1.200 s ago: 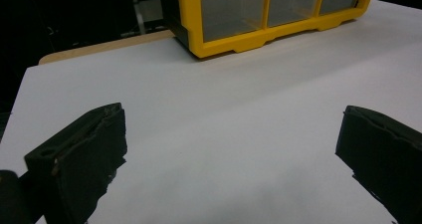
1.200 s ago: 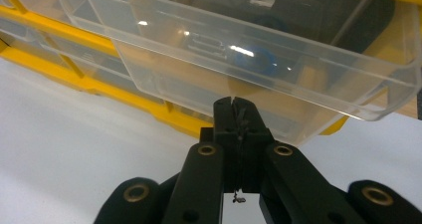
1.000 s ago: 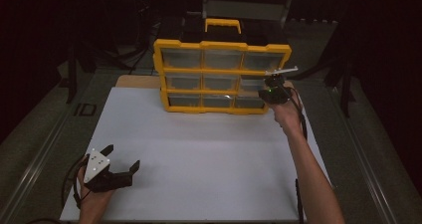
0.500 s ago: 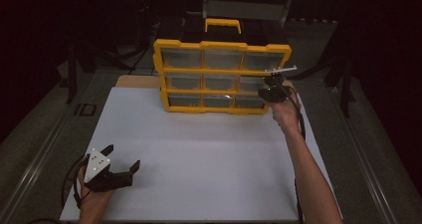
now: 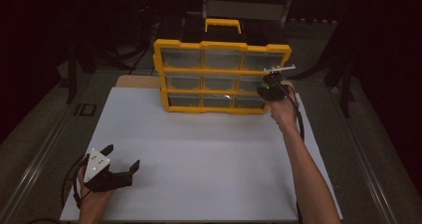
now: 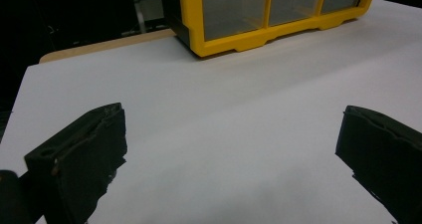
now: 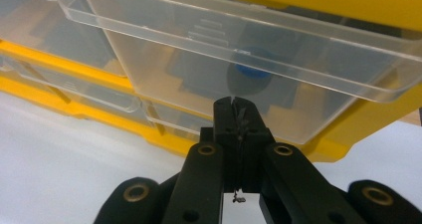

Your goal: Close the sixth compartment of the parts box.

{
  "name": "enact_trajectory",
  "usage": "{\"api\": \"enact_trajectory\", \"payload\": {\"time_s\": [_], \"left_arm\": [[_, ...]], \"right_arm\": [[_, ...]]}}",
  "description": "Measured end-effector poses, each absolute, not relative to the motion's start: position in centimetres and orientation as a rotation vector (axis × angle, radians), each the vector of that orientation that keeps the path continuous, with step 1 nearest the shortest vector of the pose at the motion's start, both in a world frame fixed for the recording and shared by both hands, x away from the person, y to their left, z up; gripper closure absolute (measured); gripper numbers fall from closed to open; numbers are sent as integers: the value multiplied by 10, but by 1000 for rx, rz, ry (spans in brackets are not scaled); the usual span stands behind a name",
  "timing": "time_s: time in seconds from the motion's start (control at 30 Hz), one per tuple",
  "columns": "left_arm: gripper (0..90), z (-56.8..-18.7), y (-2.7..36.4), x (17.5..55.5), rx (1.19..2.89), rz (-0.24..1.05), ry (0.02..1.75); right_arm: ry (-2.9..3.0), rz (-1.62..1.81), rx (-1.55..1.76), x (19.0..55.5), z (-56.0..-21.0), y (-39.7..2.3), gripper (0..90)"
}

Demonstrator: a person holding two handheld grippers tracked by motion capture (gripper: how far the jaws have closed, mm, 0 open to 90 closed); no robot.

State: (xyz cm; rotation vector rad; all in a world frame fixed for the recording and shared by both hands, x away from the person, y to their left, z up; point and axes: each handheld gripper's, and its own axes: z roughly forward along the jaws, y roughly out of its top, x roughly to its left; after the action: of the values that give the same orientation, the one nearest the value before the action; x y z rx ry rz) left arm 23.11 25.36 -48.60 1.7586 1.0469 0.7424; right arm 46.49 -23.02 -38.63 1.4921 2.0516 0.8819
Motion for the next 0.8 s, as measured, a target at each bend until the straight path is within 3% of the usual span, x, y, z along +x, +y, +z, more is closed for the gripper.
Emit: {"api": "enact_trajectory", "payload": {"time_s": [0.8], "left_arm": [[1, -485, 254, 230, 1758, 747, 1044]], "right_arm": [[2045, 877, 1493, 470, -391, -231, 895]]}}
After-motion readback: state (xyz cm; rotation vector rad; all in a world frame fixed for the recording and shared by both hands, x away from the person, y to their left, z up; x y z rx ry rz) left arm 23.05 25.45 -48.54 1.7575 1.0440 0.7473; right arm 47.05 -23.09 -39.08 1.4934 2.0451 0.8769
